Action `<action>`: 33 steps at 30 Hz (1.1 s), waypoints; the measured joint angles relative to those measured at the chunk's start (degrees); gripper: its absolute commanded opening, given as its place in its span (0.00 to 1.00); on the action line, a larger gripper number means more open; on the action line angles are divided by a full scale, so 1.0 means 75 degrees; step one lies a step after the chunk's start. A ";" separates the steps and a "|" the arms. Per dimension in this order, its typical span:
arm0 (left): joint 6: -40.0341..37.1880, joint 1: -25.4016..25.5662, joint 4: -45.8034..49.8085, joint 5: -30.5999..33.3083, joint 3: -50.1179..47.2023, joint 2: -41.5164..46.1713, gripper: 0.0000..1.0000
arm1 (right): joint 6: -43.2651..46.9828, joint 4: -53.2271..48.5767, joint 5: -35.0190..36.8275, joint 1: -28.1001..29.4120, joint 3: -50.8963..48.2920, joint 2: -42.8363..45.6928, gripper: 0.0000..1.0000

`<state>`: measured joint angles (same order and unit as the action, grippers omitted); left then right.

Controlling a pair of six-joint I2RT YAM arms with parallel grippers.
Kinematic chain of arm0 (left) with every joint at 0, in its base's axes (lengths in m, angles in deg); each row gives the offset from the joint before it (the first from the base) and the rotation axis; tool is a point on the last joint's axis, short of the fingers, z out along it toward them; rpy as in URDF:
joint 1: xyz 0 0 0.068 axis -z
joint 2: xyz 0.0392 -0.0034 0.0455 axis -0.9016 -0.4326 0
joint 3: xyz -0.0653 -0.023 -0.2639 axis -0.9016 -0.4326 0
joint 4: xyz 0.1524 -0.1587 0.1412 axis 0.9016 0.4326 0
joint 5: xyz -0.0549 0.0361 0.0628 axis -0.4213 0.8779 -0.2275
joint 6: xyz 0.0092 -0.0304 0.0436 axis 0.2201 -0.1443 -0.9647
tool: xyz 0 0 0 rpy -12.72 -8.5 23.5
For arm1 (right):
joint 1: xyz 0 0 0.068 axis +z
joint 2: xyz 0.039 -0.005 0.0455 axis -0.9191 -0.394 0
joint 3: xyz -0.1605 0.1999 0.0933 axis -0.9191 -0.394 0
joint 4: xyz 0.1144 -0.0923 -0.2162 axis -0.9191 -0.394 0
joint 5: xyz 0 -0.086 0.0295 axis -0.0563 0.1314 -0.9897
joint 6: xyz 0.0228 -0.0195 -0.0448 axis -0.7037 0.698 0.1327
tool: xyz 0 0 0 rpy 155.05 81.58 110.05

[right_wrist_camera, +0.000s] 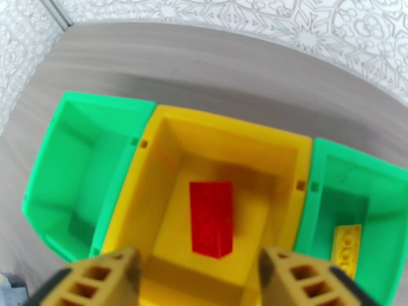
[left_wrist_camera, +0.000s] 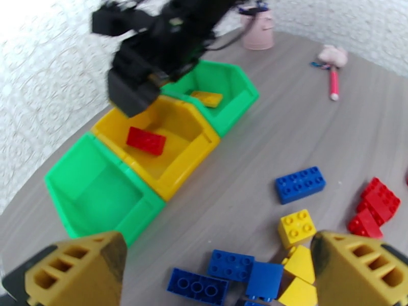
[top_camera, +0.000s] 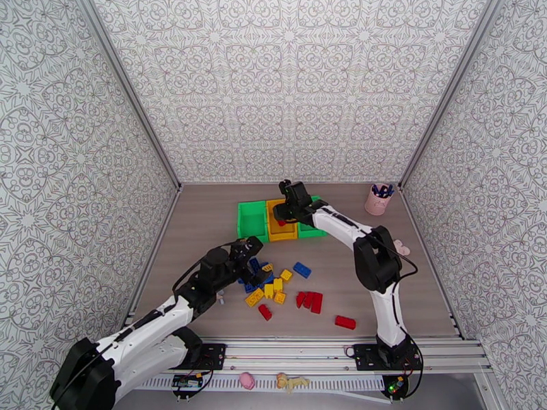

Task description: Sort the legos into containers by color

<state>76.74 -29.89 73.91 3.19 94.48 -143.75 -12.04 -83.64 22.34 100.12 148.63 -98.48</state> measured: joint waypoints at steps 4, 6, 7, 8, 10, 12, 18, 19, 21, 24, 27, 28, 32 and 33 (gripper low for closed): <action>0.1346 0.0160 0.0618 0.1387 0.0437 -0.0006 1.00 | 0.0437 0.0941 -0.0076 0.0000 -0.1792 0.1448 0.83; 0.2177 0.0230 0.1139 0.1976 0.0787 -0.0111 1.00 | 0.0714 0.1399 -0.0178 0.0000 -0.2591 0.2189 0.86; 0.2588 0.0271 0.1402 0.2235 0.1011 -0.0219 1.00 | 0.0898 0.1641 -0.0271 0.0000 -0.2996 0.2588 0.87; 0.2906 0.0303 0.1629 0.2425 0.1198 -0.0329 1.00 | 0.1084 0.1801 -0.0370 0.0000 -0.3322 0.2932 0.88; 0.3689 0.0393 0.2206 0.2871 0.1719 -0.0694 1.00 | 0.1483 0.2124 -0.0603 0.0000 -0.3931 0.3596 0.89; 0.4401 0.0434 0.2728 0.3191 0.2183 -0.1122 1.00 | 0.1853 0.2259 -0.0848 0.0000 -0.4377 0.4124 0.90; 0.6653 0.0434 0.4258 0.3687 0.3214 -0.2541 0.98 | 0.2970 0.1985 -0.1953 0.0000 -0.4943 0.5167 0.94; 0.6985 0.0434 0.4491 0.3687 0.3325 -0.2757 0.97 | 0.3121 0.1886 -0.2171 0.0000 -0.4943 0.5281 0.94; 0.7493 0.0434 0.4852 0.3663 0.3485 -0.3101 0.96 | 0.3372 0.1740 -0.2544 0.0000 -0.4951 0.5473 0.94; 0.8038 0.0431 0.5281 0.3558 0.3666 -0.3587 0.92 | 0.3675 0.1542 -0.2990 0.0009 -0.4963 0.5697 0.95; 0.8309 0.0379 0.5581 0.3308 0.3858 -0.4092 0.88 | 0.3943 0.1309 -0.3267 0.0015 -0.4963 0.5776 0.95; 0.8378 0.0341 0.5651 0.3194 0.3928 -0.4275 0.86 | 0.4042 0.1209 -0.3322 0.0015 -0.4963 0.5776 0.95; 0.8475 0.0172 0.5773 0.2731 0.4124 -0.4846 0.81 | 0.4334 0.0819 -0.3392 0.0015 -0.4963 0.5767 0.95; 0.8489 0.0146 0.5770 0.2608 0.4130 -0.4960 0.79 | 0.4386 0.0749 -0.3413 0.0015 -0.4960 0.5753 0.95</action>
<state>140.41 -28.79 117.19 22.75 125.46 -180.95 20.86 -78.03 -3.25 100.23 111.43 -55.33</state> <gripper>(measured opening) 0.821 0.953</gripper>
